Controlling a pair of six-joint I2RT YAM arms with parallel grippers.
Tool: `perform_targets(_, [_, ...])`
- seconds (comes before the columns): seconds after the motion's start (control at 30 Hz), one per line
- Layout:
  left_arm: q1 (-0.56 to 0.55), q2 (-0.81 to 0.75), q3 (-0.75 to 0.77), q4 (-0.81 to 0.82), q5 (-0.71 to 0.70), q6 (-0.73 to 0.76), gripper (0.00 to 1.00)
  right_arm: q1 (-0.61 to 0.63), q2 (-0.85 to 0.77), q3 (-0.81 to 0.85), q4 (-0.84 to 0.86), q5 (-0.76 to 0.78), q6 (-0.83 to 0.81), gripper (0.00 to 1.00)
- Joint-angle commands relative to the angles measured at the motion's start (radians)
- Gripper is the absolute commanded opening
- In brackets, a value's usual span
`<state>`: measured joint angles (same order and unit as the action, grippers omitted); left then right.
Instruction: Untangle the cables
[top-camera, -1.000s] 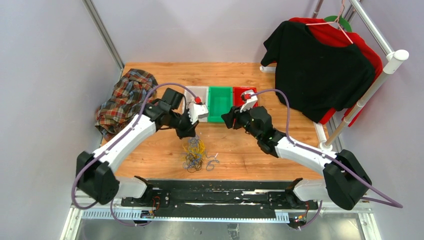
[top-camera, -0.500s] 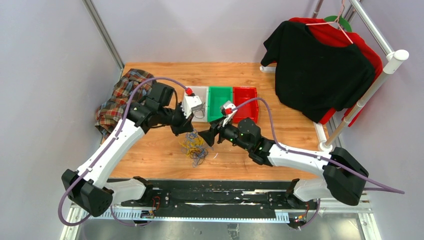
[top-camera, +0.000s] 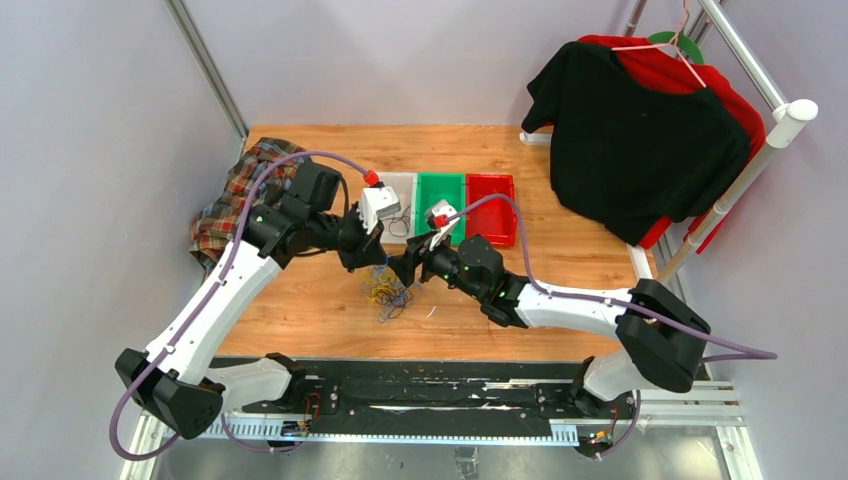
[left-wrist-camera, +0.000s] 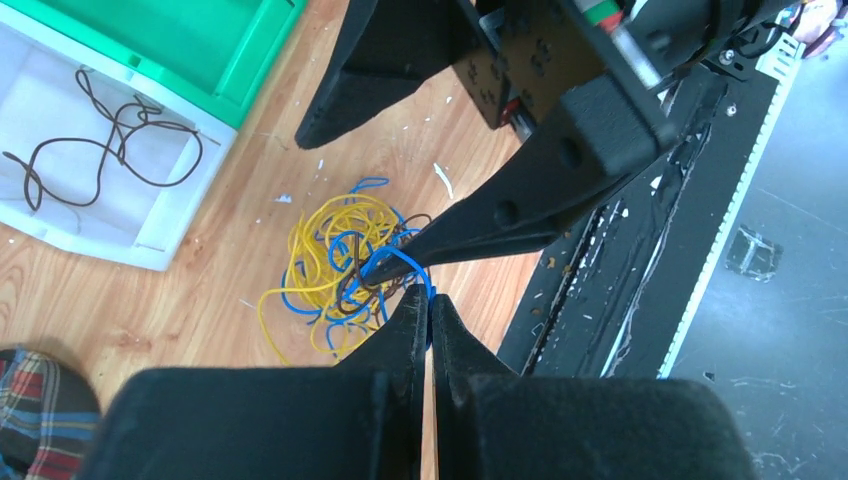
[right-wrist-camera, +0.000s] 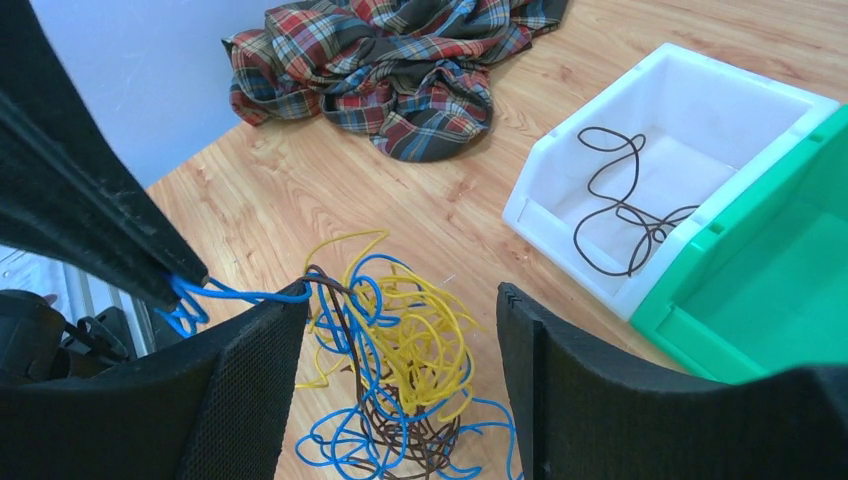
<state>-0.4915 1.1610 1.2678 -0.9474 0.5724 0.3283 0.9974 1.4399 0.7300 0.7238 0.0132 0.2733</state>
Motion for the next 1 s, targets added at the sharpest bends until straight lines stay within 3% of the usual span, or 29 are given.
perform_targets(0.0, [-0.005, -0.018, 0.041, -0.025, 0.052, -0.007, 0.01, 0.033, 0.040, 0.046, 0.090, 0.051, 0.015, 0.69])
perform_targets(0.33, [-0.005, -0.015, 0.112, -0.071, 0.108, -0.007, 0.01, 0.053, 0.143, 0.053, 0.140, 0.209, 0.047, 0.62])
perform_targets(0.67, [-0.004, -0.025, 0.404, -0.162, 0.086, -0.007, 0.00, 0.050, 0.246, -0.065, 0.219, 0.303, 0.110, 0.52])
perform_targets(0.87, [-0.005, -0.024, 0.544, -0.162, 0.041, -0.004, 0.00, 0.052, 0.242, -0.138, 0.238, 0.338, 0.154, 0.51])
perform_targets(0.97, [-0.004, -0.030, 0.552, -0.162, 0.037, 0.007, 0.00, 0.054, 0.160, -0.171, 0.246, 0.340, 0.136, 0.53])
